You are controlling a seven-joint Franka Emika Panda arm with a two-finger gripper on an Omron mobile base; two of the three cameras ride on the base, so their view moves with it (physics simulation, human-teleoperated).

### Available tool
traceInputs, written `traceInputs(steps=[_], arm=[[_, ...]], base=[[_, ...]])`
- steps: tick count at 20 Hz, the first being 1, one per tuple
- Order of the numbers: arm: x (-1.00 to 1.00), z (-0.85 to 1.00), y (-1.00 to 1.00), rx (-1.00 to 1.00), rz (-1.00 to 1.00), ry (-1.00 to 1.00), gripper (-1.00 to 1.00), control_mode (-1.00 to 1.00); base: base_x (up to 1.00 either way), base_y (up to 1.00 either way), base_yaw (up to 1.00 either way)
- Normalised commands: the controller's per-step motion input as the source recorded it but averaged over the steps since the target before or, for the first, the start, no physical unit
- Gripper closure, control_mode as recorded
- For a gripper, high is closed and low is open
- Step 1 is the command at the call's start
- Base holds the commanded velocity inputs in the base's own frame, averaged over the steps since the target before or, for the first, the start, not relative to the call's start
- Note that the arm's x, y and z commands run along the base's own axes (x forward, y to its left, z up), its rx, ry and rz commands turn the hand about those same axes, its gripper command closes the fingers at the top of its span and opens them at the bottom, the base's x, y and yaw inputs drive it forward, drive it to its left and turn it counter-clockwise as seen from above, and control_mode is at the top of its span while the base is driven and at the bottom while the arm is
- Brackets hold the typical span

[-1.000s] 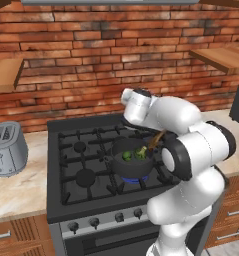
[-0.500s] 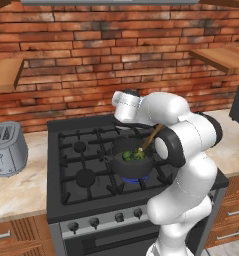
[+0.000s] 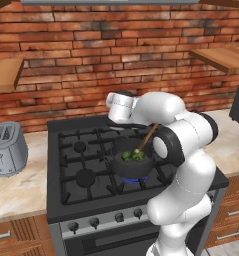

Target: Put the avocado and broccoli in the pot. Retrieve the spatula and lightly stir the vegetables in the pot.

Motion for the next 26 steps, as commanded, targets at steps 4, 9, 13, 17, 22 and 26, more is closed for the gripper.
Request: traceInputs(steps=[4,9,13,17,22,26], arm=[[0.00,0.00,0.34,-0.01,0.03,0.00,1.00,-1.00],[-0.01,0.05,0.18,-0.01,0.04,0.00,1.00,-1.00],[0.00,0.31,-0.08,0.00,0.03,0.00,1.00,-1.00],[0.00,0.48,-0.37,0.02,0.03,0.00,1.00,-1.00],[-0.11,0.22,-0.60,0.02,0.04,0.00,1.00,-1.00],[-0.03,-0.51,-0.09,-0.01,0.06,0.05,1.00,-1.00]], base=[[0.00,0.00,0.00],[0.00,0.00,0.00],[0.00,0.00,0.00],[0.00,0.00,0.00],[0.00,0.00,0.00],[0.00,0.00,0.00]])
